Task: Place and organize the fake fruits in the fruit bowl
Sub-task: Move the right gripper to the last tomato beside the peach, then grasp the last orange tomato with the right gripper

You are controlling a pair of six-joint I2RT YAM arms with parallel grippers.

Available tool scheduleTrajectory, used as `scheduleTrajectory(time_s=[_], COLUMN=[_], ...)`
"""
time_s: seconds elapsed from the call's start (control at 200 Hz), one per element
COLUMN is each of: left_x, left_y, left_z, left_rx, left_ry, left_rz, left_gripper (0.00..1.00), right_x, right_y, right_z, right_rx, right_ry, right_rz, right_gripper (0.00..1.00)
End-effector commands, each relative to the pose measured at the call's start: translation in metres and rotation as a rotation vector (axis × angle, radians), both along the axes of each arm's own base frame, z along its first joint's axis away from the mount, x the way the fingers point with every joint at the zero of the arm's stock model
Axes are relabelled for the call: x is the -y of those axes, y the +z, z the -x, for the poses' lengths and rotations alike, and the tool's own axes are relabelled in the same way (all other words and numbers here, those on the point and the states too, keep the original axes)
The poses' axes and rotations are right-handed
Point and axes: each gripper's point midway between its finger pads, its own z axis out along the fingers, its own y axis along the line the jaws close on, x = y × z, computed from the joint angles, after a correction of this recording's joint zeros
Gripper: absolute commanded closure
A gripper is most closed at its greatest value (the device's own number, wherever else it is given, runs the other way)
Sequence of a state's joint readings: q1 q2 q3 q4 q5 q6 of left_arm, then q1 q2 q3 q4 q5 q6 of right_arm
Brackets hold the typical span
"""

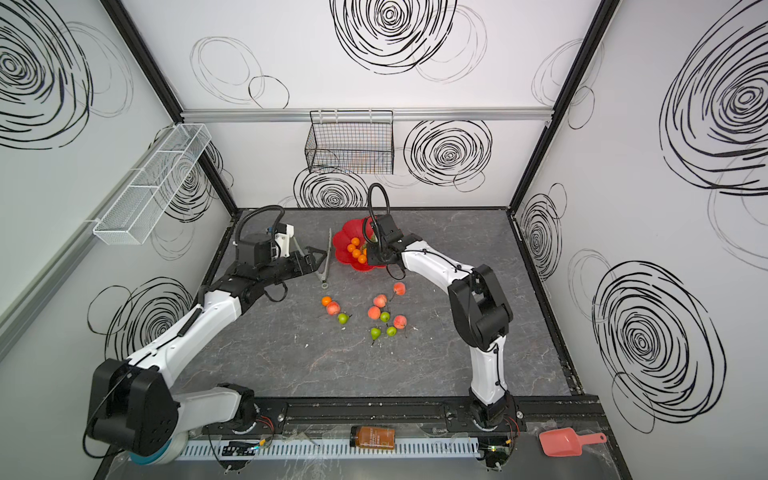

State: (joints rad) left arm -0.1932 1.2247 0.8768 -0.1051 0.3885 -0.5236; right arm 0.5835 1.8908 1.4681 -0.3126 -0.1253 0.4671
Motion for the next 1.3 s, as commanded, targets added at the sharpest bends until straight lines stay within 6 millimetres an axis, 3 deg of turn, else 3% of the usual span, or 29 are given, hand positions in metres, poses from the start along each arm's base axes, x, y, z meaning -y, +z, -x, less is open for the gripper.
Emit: scheduleTrajectory(time_s=[0.0,0.15,0.275,0.545,0.69,0.956,1.291], left_x=[-0.015,-0.031,-0.044,-0.082,-0.091,-0.104,-0.103], left_y=[-0.008,-0.009,-0.016,-0.042,-0.033,-0.046,-0.05], left_z=[0.017,0.036,0.053,0.091,0.101,0.1,0.095], left_rx=[-0.026,-0.043,-0.067,-0.148,-0.119,-0.18,-0.185], left_ry=[0.039,0.074,0.103,0.277,0.346,0.388,0.357], left_rz=[-0.035,-0.039,-0.039,-0.008,0.021,0.029,0.077], left_gripper=[0.04,0.04,0.04,0.04,0.04,0.04,0.04], right_x=[-0.001,0.001,-0.011,-0.074,-0.101,-0.144,-0.154], right_y=[0.026,0.02,0.018,0.003,-0.018,-0.054,-0.087], right_z=[0.002,0.024,0.042,0.086,0.095,0.105,0.099], right_rx=[0.094,0.103,0.112,0.075,0.016,-0.069,-0.135], right_ry=[-0.094,-0.09,-0.02,0.211,0.283,0.399,0.422], right_rz=[-0.103,-0.126,-0.086,-0.093,-0.056,0.021,0.138], right_gripper=[0.5,0.46,0.46,0.48,0.5,0.51,0.51])
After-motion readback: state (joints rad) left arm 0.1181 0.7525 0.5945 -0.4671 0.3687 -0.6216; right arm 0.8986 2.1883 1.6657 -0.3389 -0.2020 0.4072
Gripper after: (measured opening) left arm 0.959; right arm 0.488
